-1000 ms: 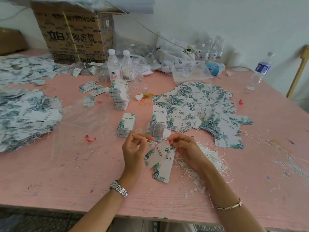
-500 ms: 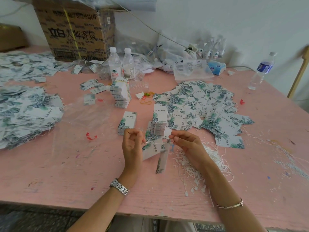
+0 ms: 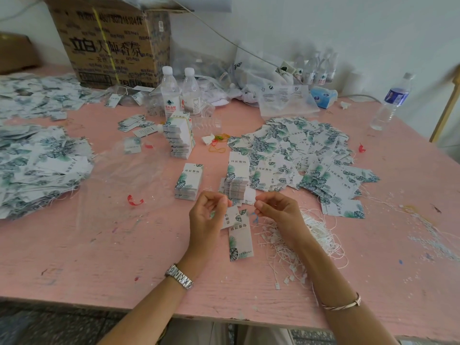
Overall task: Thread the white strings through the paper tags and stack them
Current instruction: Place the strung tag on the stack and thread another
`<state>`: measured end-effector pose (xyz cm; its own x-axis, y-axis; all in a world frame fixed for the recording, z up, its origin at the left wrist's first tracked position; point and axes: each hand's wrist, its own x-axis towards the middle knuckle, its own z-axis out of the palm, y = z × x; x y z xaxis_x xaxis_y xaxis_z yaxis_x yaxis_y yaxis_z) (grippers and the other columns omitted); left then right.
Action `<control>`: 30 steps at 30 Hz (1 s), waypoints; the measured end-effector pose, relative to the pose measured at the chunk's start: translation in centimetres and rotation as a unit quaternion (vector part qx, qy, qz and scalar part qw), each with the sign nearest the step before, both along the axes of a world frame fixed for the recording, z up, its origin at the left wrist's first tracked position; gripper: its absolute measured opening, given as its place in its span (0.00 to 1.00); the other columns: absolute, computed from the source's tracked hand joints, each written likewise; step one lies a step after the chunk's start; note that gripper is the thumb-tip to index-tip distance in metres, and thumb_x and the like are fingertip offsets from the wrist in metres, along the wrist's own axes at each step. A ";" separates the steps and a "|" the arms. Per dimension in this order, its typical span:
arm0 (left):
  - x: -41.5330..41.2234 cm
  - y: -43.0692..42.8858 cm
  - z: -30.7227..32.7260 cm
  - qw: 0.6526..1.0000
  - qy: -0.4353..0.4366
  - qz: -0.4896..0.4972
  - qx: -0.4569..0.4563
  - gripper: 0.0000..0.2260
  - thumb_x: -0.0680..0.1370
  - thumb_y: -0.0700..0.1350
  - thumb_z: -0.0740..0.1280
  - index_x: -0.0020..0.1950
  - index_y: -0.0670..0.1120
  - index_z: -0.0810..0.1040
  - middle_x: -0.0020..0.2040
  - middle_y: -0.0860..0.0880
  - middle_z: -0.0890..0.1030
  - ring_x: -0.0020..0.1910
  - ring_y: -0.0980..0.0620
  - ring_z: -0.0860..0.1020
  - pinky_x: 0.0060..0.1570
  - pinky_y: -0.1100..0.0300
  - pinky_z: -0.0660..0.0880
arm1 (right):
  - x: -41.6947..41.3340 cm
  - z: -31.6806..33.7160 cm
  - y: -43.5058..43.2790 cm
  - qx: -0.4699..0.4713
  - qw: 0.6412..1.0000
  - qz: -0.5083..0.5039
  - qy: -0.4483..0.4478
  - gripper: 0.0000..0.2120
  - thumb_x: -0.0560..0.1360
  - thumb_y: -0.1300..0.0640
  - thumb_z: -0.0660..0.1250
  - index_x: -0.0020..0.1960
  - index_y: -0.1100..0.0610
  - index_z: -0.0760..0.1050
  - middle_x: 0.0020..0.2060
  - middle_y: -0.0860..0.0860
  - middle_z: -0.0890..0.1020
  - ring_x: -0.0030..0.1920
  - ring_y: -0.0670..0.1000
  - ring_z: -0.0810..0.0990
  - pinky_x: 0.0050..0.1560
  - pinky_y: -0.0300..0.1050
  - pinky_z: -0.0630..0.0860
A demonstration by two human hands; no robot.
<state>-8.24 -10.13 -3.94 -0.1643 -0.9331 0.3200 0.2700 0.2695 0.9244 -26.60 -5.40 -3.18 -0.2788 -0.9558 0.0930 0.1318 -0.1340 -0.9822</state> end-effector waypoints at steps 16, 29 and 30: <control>-0.6 0.6 -0.8 0.979 -0.198 -0.040 -0.034 0.05 0.80 0.45 0.69 0.51 0.45 0.82 0.45 0.52 0.85 0.46 0.54 0.82 0.49 0.50 0.79 | 1.0 0.1 0.2 -0.053 0.994 0.063 0.065 0.06 0.72 0.65 0.73 0.49 0.63 0.81 0.38 0.52 0.84 0.40 0.48 0.83 0.45 0.39 0.80; -0.4 0.7 -1.2 0.978 -0.199 -0.043 -0.039 0.06 0.79 0.52 0.69 0.49 0.52 0.83 0.42 0.55 0.85 0.45 0.56 0.82 0.47 0.57 0.78 | 1.5 0.2 0.6 -0.068 0.982 0.019 0.174 0.07 0.73 0.62 0.74 0.48 0.65 0.81 0.40 0.51 0.84 0.42 0.49 0.83 0.46 0.41 0.79; -0.3 0.7 -1.3 0.978 -0.199 -0.042 -0.041 0.05 0.79 0.51 0.69 0.49 0.51 0.83 0.41 0.55 0.85 0.45 0.57 0.82 0.46 0.61 0.77 | 1.4 0.2 0.6 -0.070 0.980 0.017 0.184 0.06 0.73 0.62 0.74 0.48 0.64 0.81 0.40 0.51 0.85 0.41 0.48 0.83 0.45 0.40 0.79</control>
